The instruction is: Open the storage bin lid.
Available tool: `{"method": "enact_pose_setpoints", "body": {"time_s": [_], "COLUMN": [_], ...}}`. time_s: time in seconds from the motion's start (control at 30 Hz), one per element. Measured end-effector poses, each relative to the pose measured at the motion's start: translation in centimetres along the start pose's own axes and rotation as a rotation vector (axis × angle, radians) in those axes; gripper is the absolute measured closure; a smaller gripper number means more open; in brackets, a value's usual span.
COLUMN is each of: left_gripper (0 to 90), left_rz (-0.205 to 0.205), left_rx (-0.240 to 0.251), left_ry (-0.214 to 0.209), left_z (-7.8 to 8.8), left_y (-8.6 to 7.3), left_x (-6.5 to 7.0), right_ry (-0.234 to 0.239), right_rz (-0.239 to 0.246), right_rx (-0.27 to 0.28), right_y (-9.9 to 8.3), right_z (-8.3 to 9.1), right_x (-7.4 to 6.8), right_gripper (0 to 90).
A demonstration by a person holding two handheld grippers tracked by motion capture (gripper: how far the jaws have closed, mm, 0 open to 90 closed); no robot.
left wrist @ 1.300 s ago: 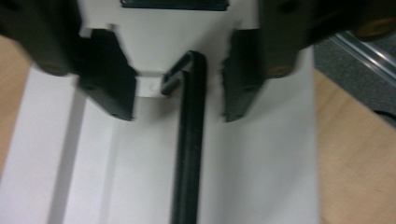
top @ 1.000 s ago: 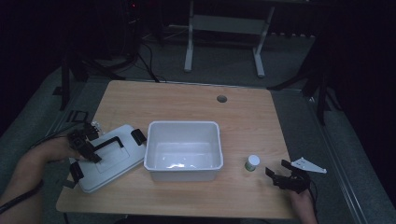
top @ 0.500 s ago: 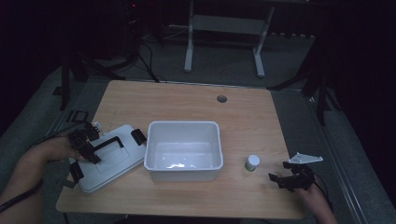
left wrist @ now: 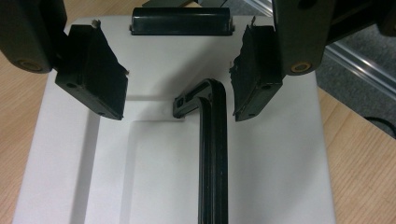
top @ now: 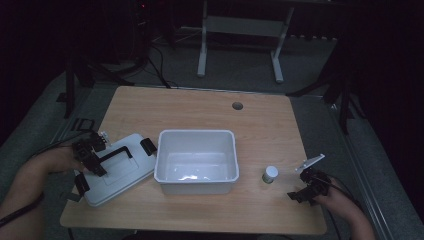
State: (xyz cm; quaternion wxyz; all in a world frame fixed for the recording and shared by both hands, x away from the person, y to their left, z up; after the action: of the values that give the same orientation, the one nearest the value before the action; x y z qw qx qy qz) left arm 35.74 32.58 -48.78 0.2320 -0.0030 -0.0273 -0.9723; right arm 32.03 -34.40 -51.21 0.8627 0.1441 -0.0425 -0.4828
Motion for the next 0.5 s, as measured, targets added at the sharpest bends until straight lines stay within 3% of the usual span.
{"method": "enact_pose_setpoints", "body": {"time_s": [0.17, 0.3, 0.37, 0.5], "left_gripper": [35.0, 35.0, 35.0, 35.0], "left_rz": [-0.006, -0.001, -0.004, -0.007], "left_rx": [0.019, -0.003, -0.011, -0.011], "left_ry": [-0.008, -0.001, -0.002, -0.005], "left_z": [0.3, 0.2, 0.1, 0.1], "left_y": [0.0, -0.1, -0.1, -0.1], "left_x": [0.1, 0.1, 0.1, 0.2], "right_ry": [-0.014, -0.033, -0.027, -0.031], "right_rz": [0.068, 0.098, 0.123, 0.145], "right_rx": [-0.084, -0.126, -0.194, -0.281], "right_y": [1.2, 1.9, 2.4, 3.1], "right_z": [0.4, 0.5, 0.3, 0.0], "right_x": [-0.7, -1.0, -1.5, -2.1], "right_gripper": [12.4, 12.8, 12.8, 12.7]}}
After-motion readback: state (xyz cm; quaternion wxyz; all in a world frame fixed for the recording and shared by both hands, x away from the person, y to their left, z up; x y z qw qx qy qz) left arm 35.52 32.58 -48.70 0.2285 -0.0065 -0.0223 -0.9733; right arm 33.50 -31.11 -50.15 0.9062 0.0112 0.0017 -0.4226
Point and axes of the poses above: each handheld gripper's, and its own axes: z roughly backward along the jaws, y roughly out of its top, x roughly to its right, the point moved 1 cm from there along -z, roughly forward along the jaws, and after that the axes turned 14 degrees about -z, right-handed, at the moved point
